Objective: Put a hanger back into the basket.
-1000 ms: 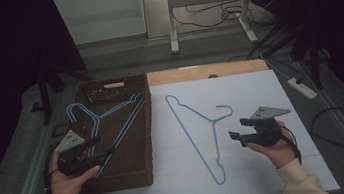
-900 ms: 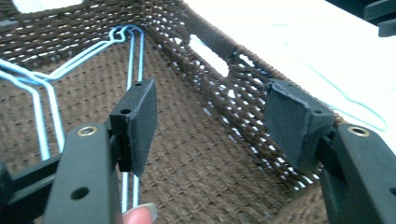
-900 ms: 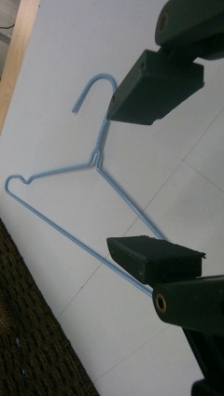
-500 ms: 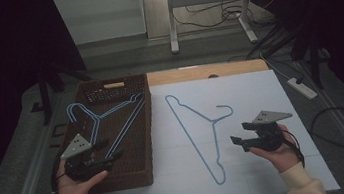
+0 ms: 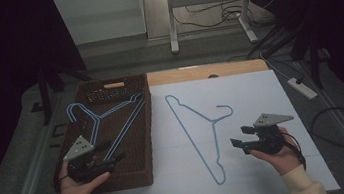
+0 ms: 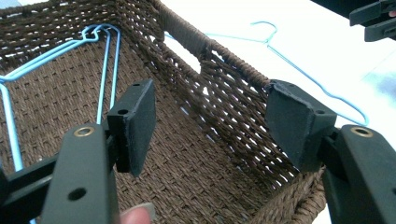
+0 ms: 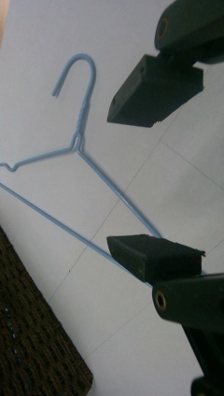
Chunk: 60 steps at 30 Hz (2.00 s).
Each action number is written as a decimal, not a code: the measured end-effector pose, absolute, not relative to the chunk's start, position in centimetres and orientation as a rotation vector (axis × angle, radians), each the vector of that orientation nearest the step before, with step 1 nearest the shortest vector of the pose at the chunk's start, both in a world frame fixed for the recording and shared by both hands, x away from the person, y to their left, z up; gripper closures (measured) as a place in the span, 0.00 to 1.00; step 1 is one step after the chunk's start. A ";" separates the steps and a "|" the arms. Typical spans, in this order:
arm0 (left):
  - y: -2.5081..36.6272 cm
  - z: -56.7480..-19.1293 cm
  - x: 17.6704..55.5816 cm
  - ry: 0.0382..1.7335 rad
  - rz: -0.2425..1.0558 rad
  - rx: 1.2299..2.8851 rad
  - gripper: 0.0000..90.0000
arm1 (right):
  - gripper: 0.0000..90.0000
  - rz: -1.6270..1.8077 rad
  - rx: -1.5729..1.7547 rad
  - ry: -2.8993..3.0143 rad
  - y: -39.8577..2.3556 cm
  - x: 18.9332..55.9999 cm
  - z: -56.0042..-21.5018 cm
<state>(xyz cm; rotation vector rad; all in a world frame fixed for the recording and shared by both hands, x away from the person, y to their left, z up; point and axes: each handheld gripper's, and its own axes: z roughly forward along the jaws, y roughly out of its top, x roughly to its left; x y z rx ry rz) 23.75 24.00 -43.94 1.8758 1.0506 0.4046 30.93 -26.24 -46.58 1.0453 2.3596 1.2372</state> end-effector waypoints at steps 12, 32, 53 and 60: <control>23.5 -44.0 23.7 1.036 0.397 1.886 0.39 | 0.93 1.150 1.044 2.420 -24.3 30.5 -46.1; 22.9 -44.1 23.6 1.024 0.392 1.902 0.39 | 1.00 0.840 1.023 2.691 -17.7 30.7 -50.4; 22.9 -44.0 23.5 1.019 0.399 1.902 0.39 | 1.00 0.749 1.048 2.770 -17.9 29.2 -50.7; 23.1 -44.0 23.5 1.022 0.402 1.899 0.39 | 1.00 0.724 1.084 2.744 -18.5 28.9 -50.5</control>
